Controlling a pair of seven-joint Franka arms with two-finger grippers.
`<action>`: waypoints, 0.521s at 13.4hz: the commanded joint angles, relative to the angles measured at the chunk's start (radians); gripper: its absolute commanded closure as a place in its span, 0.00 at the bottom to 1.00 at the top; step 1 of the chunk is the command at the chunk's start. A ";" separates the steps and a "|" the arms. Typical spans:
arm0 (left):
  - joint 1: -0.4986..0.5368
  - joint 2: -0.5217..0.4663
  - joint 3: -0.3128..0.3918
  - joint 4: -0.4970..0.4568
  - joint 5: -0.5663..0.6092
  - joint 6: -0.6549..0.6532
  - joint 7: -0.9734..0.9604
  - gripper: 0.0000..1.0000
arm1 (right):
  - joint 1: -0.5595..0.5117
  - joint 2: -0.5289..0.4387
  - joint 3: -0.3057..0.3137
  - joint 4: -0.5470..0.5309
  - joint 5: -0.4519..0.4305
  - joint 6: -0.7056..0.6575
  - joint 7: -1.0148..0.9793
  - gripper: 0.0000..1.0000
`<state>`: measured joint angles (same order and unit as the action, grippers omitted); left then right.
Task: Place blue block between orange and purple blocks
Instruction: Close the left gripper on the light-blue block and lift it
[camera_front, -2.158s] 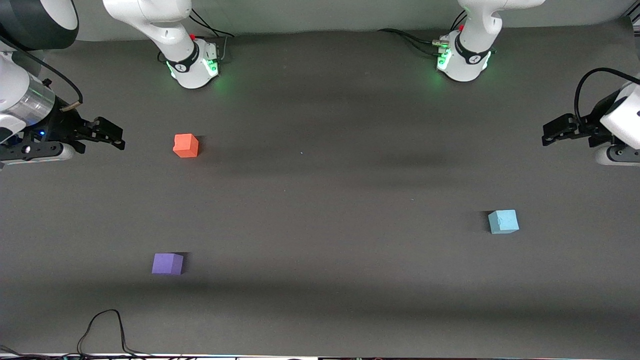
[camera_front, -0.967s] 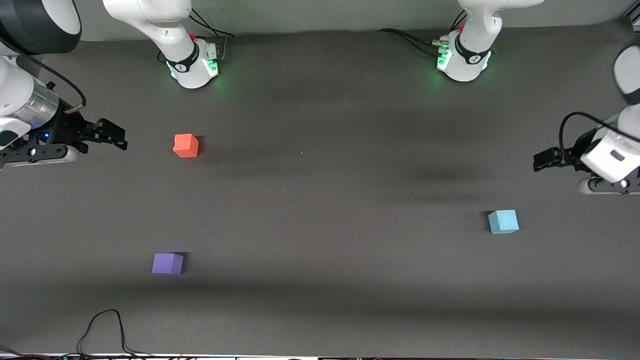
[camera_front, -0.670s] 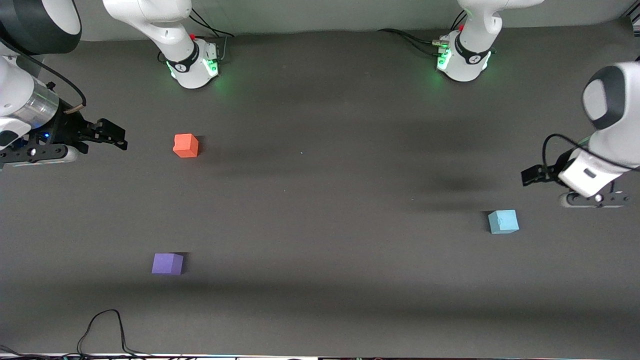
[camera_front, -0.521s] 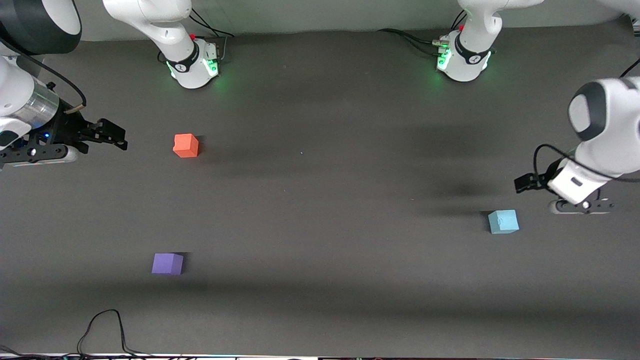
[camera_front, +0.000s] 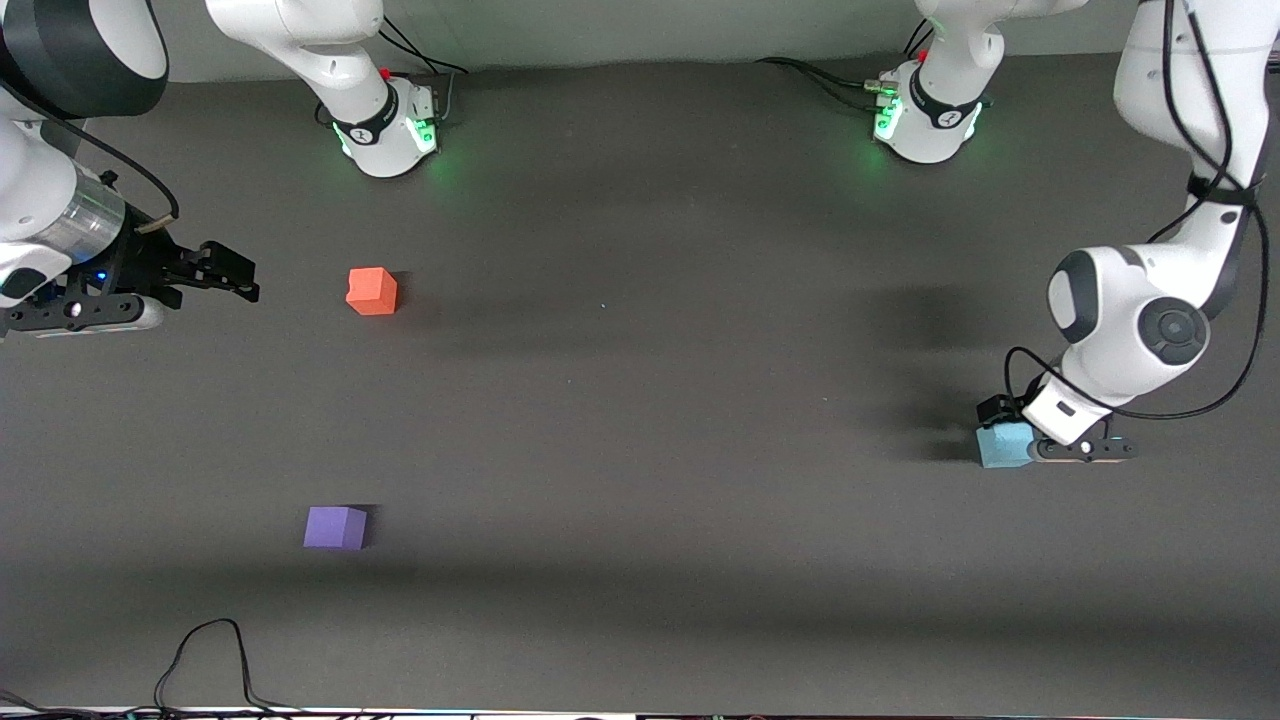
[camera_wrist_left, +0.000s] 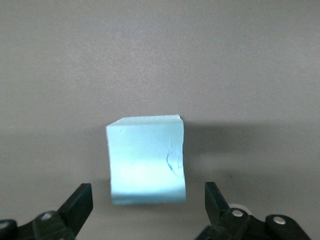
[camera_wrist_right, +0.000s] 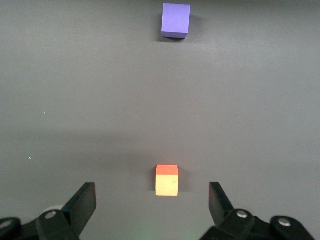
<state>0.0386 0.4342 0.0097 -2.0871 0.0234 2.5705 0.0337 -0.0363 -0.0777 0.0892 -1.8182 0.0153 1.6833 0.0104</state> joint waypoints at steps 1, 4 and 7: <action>0.003 0.029 -0.002 0.001 0.012 0.039 0.006 0.00 | 0.004 -0.007 -0.005 -0.012 0.011 0.003 -0.017 0.00; 0.004 0.038 -0.002 0.005 0.010 0.039 0.005 0.06 | 0.004 -0.005 -0.006 -0.012 0.011 0.004 -0.017 0.00; 0.004 0.040 -0.002 0.009 0.007 0.036 -0.006 0.56 | 0.004 -0.005 -0.006 -0.012 0.011 0.006 -0.017 0.00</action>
<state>0.0387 0.4756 0.0096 -2.0841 0.0235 2.6052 0.0332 -0.0363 -0.0765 0.0892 -1.8215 0.0153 1.6834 0.0104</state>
